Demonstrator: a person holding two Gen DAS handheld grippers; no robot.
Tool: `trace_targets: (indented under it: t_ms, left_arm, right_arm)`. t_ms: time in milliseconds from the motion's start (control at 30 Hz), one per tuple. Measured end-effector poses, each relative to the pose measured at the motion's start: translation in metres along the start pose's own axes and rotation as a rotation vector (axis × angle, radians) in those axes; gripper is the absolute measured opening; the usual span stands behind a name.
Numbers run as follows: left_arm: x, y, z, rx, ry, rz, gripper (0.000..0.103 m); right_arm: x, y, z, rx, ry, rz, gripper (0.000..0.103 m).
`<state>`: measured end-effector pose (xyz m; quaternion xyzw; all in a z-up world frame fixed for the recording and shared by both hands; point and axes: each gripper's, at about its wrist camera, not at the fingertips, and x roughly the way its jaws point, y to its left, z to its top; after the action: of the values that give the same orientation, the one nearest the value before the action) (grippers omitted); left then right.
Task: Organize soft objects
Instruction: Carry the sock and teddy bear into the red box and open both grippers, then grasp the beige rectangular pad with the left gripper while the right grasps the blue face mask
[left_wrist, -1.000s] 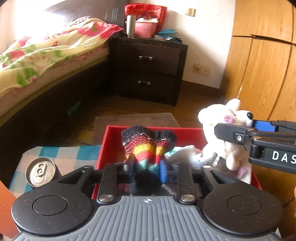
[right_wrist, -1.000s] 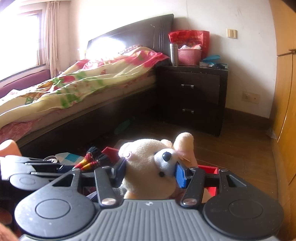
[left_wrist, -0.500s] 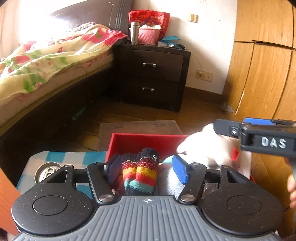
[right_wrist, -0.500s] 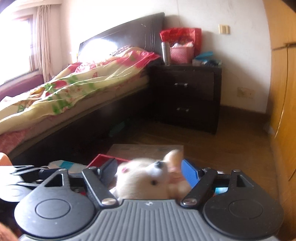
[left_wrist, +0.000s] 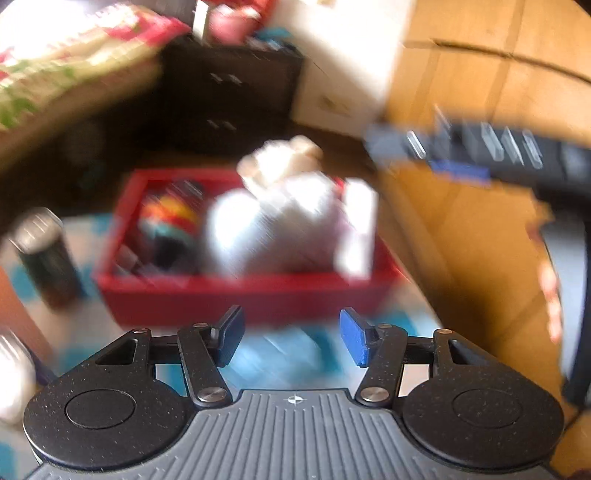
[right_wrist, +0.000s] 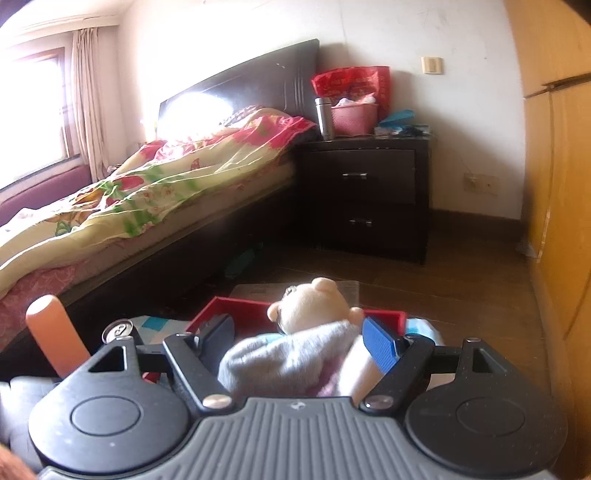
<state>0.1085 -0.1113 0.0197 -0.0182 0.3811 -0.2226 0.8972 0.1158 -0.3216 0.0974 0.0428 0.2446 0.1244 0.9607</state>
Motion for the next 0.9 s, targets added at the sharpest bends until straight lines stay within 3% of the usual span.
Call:
trace_targets:
  t_ms: [100, 200, 400, 533, 733, 900]
  left_arm:
    - [0.01, -0.036, -0.023, 0.005, 0.062, -0.056, 0.057]
    - [0.033, -0.069, -0.037, -0.044, 0.115, -0.052, 0.057]
    - [0.078, -0.121, -0.043, -0.049, 0.174, 0.12, 0.058]
    - [0.089, -0.155, -0.053, 0.006, 0.174, 0.19, 0.067]
    - [0.09, -0.154, -0.063, 0.022, 0.173, 0.231, 0.062]
    - [0.071, -0.129, -0.063, 0.003, 0.171, 0.237, 0.054]
  right_arm:
    - [-0.028, -0.011, -0.002, 0.017, -0.023, -0.039, 0.056]
    - [-0.057, -0.026, -0.008, 0.063, -0.047, -0.076, 0.056]
    - [-0.096, -0.05, -0.018, 0.089, -0.081, -0.102, 0.056]
    - [-0.106, -0.066, -0.021, 0.135, -0.082, -0.069, 0.057]
    - [-0.114, -0.069, -0.019, 0.123, -0.1, -0.028, 0.057]
    - [-0.111, -0.063, -0.02, 0.11, -0.088, -0.016, 0.057]
